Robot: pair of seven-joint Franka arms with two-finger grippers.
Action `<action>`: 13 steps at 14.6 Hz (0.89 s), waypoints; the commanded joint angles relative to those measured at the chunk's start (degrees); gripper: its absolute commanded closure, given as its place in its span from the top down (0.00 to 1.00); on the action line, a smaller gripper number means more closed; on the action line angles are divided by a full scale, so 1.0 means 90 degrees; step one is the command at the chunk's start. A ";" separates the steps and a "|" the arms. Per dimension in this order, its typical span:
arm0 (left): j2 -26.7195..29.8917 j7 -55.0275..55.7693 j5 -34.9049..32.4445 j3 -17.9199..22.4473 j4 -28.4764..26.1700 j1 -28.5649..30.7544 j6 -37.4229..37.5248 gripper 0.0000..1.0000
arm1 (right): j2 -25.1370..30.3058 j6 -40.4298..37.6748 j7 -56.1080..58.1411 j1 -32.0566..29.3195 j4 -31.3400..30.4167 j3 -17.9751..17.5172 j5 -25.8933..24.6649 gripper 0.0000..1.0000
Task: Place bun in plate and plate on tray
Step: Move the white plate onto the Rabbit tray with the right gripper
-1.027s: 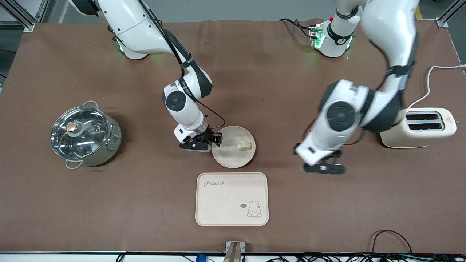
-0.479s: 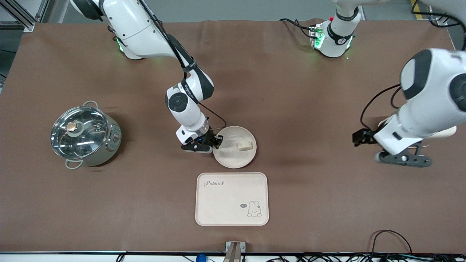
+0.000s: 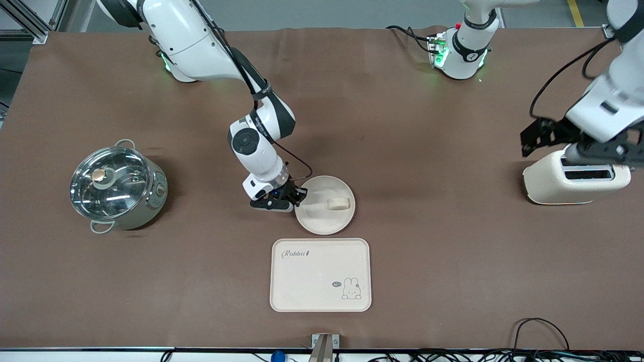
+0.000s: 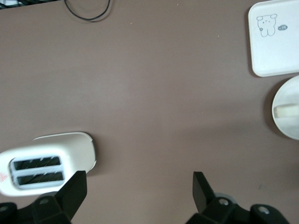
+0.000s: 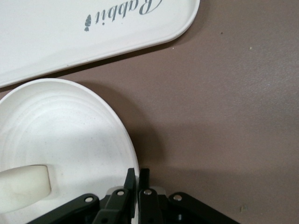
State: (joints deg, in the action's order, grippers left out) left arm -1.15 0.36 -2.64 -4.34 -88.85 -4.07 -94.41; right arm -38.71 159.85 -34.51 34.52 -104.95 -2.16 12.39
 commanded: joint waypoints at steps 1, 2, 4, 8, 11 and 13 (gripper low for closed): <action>0.0352 -0.0488 0.0128 0.0482 -0.0371 -0.0241 -0.0047 1.00 | 0.0316 -0.0066 0.0026 -0.0017 -0.0146 0.0025 0.0088 0.00; 0.0497 -0.0499 0.0128 0.0550 -0.0681 -0.0251 -0.0212 1.00 | 0.0433 -0.0134 0.0055 -0.0027 -0.0136 0.0025 0.0088 0.00; 0.0442 -0.0518 0.0108 0.0580 -0.0657 -0.0222 -0.0253 1.00 | 0.0405 -0.0203 0.0113 -0.0270 0.0116 0.0025 0.0069 0.00; 0.0157 -0.0489 0.0118 0.0589 0.0007 -0.0163 -0.0009 1.00 | 0.0327 -0.0709 0.0075 -0.0398 0.0916 0.0015 0.0127 0.00; 0.0088 -0.0509 0.0128 0.0580 0.0136 -0.0182 0.0109 1.00 | 0.0025 -0.0955 0.0075 -0.0690 0.1600 0.0025 0.0118 0.00; 0.0088 -0.0499 0.0128 0.0589 0.0136 -0.0173 0.0099 1.00 | -0.0394 -0.0955 0.0075 -0.0866 0.2098 0.0025 0.0098 0.00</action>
State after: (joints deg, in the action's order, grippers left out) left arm 0.67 -3.50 -2.50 0.67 -89.63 -5.69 -94.91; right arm -37.50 151.49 -34.44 28.63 -91.77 -1.27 12.41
